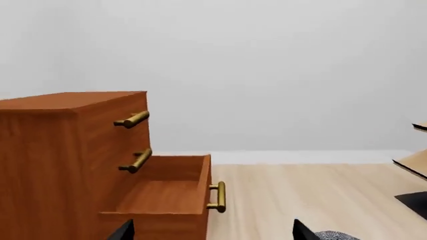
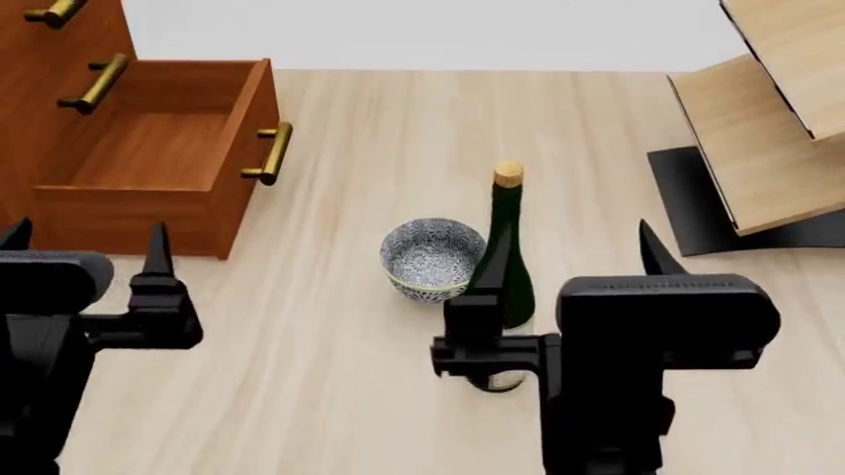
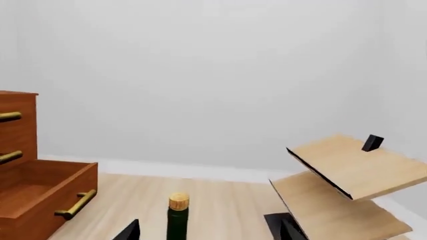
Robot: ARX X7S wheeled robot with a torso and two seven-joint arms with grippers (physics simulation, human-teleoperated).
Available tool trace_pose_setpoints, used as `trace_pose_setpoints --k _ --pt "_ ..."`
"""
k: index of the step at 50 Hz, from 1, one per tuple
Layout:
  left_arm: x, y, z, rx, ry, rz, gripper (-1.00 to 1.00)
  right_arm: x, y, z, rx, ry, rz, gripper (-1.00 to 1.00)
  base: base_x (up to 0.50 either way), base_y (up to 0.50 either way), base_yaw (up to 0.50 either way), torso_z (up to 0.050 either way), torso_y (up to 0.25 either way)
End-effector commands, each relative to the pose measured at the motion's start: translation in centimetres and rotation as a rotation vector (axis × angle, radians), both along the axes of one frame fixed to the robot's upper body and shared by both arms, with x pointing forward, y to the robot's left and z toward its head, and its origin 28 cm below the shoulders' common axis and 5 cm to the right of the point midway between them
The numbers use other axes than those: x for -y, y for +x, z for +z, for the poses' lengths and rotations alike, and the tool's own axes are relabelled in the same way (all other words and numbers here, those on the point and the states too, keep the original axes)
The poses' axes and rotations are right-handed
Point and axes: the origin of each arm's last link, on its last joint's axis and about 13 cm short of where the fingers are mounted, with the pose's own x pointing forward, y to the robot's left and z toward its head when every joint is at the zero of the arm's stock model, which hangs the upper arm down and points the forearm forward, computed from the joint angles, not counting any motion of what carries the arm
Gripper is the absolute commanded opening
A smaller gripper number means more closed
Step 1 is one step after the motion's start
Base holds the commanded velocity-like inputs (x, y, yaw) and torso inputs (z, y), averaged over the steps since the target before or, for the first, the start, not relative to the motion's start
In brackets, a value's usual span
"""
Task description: Close the bottom drawer of the cabinet and open the top drawer.
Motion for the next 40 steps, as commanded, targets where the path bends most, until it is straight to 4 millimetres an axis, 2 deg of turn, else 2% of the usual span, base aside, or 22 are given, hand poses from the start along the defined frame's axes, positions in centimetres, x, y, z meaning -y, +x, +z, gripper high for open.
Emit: trace_pose_setpoints --k 1,2,3,5,8,9,10,11,12,14,16,22,24,25,28,40 --pt "-4.3 0.8 0.8 0.108 -0.223 0.201 1.0 -0.3 -0.2 0.9 0.045 -0.037 0.003 1.0 0.0 0.0 0.0 0.0 0.0" --pt "-4.8 0.6 0.8 0.115 -0.25 0.214 1.0 -0.3 -0.2 0.9 0.043 -0.039 0.004 1.0 0.0 0.0 0.0 0.0 0.0" --pt "-5.7 0.6 0.8 0.087 -0.33 0.271 1.0 -0.4 -0.2 0.8 0.044 -0.044 0.006 1.0 0.0 0.0 0.0 0.0 0.0" --pt "-7.3 0.2 1.0 0.132 -0.481 0.269 1.0 -0.6 -0.2 0.7 0.033 -0.032 0.022 1.0 0.0 0.0 0.0 0.0 0.0" --pt "-8.8 -0.2 1.1 0.192 -0.491 0.379 1.0 -0.6 0.1 0.5 0.035 -0.042 0.005 1.0 0.0 0.0 0.0 0.0 0.0" --pt "-9.5 -0.5 2.2 0.214 -0.507 0.402 1.0 -0.7 0.2 0.5 0.036 -0.044 -0.01 1.0 0.0 0.0 0.0 0.0 0.0" --pt "-10.0 -0.8 2.3 0.241 -0.525 0.43 1.0 -0.8 0.2 0.6 0.036 -0.04 -0.01 1.0 0.0 0.0 0.0 0.0 0.0" --pt "-10.3 -1.0 1.5 0.259 -0.538 0.453 1.0 -0.9 0.2 0.6 0.039 -0.037 -0.007 1.0 0.0 0.0 0.0 0.0 0.0" --pt "-11.0 -1.2 2.3 0.284 -0.54 0.496 1.0 -1.0 0.2 0.7 0.039 -0.035 -0.002 1.0 0.0 0.0 0.0 0.0 0.0" --pt "-11.8 -1.5 1.3 0.319 -0.562 0.564 1.0 -1.1 0.2 0.7 0.042 -0.038 0.001 1.0 0.0 0.0 0.0 0.0 0.0" --pt "-12.7 -2.1 2.0 0.378 -0.632 0.637 1.0 -1.2 0.3 0.8 0.044 -0.043 0.004 1.0 0.0 0.0 0.0 0.0 0.0" --pt "-13.6 -3.8 2.7 0.52 -0.752 0.732 1.0 -1.1 0.2 0.8 0.044 -0.041 0.001 1.0 0.0 0.0 0.0 0.0 0.0" --pt "-14.0 -4.6 2.8 0.619 -0.765 0.814 1.0 -1.1 0.2 0.9 0.048 -0.036 0.002 1.0 0.0 0.0 0.0 0.0 0.0" --pt "-14.0 -5.2 2.9 0.681 -0.808 0.805 1.0 -1.1 0.2 0.9 0.051 -0.037 0.003 1.0 0.0 0.0 0.0 0.0 0.0" --pt "-13.8 -6.3 3.2 0.777 -0.793 0.826 1.0 -1.1 0.1 0.9 0.053 -0.03 0.007 1.0 0.0 0.0 0.0 0.0 0.0" --pt "-14.0 -6.2 3.1 0.754 -0.815 0.869 1.0 -1.1 0.0 1.0 0.067 -0.025 0.013 1.0 0.0 0.0 0.0 0.003 0.012"
